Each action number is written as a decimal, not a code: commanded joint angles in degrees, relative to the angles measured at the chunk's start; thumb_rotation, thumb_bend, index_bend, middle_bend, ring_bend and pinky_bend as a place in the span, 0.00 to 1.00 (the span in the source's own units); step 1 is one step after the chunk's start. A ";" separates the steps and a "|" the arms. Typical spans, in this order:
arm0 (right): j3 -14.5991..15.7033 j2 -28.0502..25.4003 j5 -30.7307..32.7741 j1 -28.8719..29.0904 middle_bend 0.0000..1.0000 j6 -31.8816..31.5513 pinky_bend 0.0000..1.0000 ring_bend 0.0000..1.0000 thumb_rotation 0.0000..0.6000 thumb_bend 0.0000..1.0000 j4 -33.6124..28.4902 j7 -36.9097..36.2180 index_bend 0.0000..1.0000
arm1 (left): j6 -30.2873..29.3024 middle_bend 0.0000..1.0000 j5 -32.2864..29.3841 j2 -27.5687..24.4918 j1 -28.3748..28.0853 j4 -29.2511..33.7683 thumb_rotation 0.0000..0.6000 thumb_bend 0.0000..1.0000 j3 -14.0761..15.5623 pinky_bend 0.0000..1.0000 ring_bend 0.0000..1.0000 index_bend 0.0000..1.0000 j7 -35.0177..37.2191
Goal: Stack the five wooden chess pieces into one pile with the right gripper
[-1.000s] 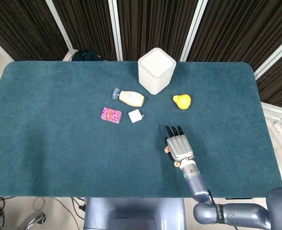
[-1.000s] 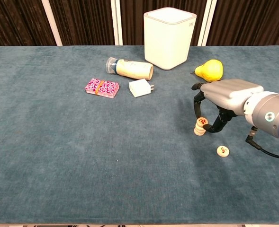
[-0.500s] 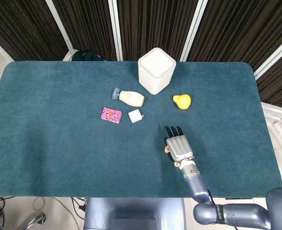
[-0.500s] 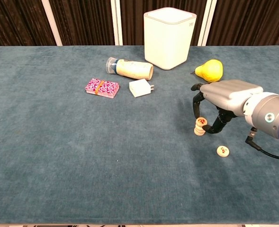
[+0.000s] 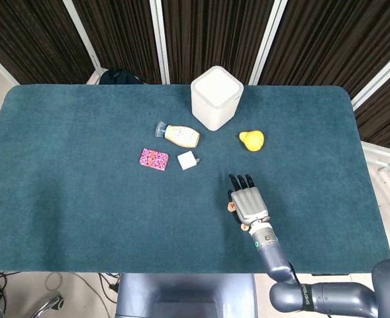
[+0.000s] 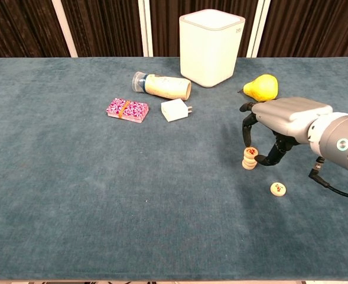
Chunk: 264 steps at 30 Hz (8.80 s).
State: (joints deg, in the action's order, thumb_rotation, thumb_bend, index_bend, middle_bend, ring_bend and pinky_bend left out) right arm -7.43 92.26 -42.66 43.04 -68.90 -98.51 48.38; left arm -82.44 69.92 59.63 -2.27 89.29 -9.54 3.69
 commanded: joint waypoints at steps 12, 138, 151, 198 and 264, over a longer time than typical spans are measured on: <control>-0.03 -1.44 -1.12 -0.56 0.00 -1.45 0.00 0.00 1.00 0.42 -2.19 -0.66 0.43 | -0.08 0.00 -0.03 -0.08 0.05 -0.11 1.00 0.15 -0.09 0.09 0.00 0.06 0.30; -1.93 -0.90 -17.72 -15.98 0.00 -2.90 0.00 0.00 1.00 0.37 -2.55 -5.27 0.52 | -0.04 0.00 -0.10 -0.06 0.06 -0.10 1.00 0.15 -0.07 0.09 0.00 0.06 0.10; -5.77 0.26 -9.00 -9.93 0.00 -0.29 0.00 0.00 1.00 0.37 -4.92 1.51 0.52 | -0.11 0.00 -0.06 -0.10 0.11 -0.16 1.00 0.15 -0.12 0.09 0.00 0.06 0.43; -4.48 2.83 0.01 -2.54 0.00 -2.22 0.00 0.00 1.00 0.37 -0.01 4.18 0.52 | 0.00 0.00 -0.21 -0.11 0.07 -0.36 1.00 0.15 -0.19 0.09 0.00 0.06 0.41; 12.78 -20.53 -37.37 -24.32 0.00 -23.35 0.00 0.00 1.00 0.37 -6.51 -30.41 0.11 | -0.80 0.00 0.91 0.39 0.08 0.40 1.00 0.15 0.40 0.09 0.00 0.05 -1.56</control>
State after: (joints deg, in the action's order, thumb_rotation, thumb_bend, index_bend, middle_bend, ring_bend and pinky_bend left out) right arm 1.16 74.30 -74.39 23.49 -87.96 -108.39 23.47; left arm -83.20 70.76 59.98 -2.18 89.64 -9.20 2.20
